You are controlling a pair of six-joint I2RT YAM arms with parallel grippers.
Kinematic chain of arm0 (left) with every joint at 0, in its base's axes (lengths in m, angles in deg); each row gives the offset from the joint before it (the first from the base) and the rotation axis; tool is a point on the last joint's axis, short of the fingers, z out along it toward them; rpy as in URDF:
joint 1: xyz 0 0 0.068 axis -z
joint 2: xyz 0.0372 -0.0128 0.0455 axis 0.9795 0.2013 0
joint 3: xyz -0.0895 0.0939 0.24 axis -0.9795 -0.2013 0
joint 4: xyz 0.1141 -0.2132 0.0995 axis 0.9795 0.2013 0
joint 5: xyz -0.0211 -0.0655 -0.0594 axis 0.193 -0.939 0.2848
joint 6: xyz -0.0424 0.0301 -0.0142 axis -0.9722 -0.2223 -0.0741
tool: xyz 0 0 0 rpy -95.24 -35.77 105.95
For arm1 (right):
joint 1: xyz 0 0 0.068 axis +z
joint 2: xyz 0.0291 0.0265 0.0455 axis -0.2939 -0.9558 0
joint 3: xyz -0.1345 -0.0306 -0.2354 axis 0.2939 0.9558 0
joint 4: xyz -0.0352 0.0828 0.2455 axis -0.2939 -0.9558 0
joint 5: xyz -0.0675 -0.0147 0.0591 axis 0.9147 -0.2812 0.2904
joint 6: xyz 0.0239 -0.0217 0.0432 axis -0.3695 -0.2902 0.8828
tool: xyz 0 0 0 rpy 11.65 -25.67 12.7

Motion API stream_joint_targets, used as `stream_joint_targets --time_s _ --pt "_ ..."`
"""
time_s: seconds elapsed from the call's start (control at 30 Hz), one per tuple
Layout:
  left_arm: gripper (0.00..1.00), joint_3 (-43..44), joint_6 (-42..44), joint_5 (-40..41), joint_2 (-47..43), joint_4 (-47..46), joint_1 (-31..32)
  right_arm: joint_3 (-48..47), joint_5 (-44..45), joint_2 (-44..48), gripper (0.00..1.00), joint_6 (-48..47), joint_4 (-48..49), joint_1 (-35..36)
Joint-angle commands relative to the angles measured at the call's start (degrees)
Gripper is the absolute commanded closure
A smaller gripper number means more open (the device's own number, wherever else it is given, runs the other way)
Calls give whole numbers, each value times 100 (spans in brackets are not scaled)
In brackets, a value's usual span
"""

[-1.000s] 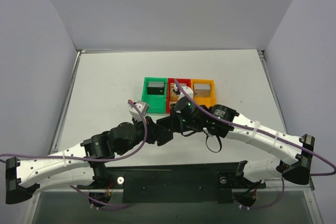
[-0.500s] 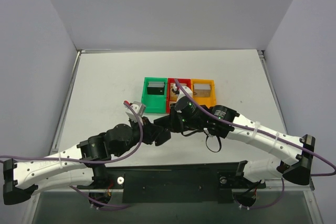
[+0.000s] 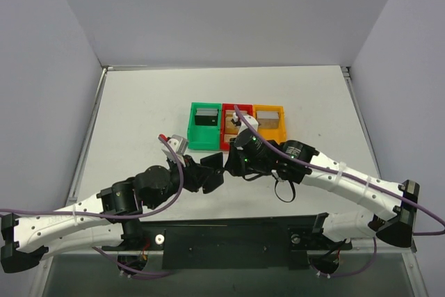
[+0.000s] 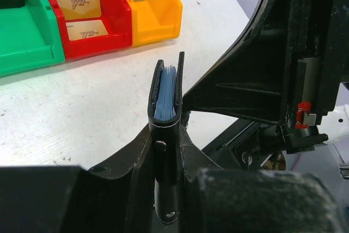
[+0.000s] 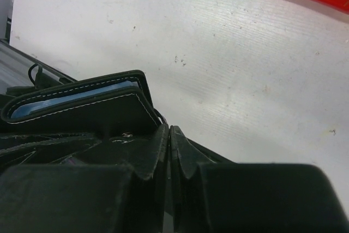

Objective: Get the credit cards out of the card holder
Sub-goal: Open the card holder.

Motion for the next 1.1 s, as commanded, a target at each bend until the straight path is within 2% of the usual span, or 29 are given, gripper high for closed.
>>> stream_joint_targets --time_s 0.0,0.03,0.07,0.13,0.17,0.63,1.07 --pt "100 276 -58 382 -130 -638 -19 148 192 292 93 -156 -612 56" --pt "100 294 -111 390 -60 -603 -28 148 253 336 86 -191 -516 100" --pt "100 346 -242 399 -33 -559 -19 139 306 432 74 -226 -462 170" --pt "100 486 -426 469 99 -375 -19 95 517 503 61 -235 -392 258" --pt "100 548 -550 522 212 -218 -28 77 605 512 58 -244 -383 302" --pt "100 1225 -1587 382 723 566 -54 -160 1299 503 55 -622 -225 855" --pt "100 1191 -2142 -602 741 452 -379 -239 1440 574 52 -833 65 917"
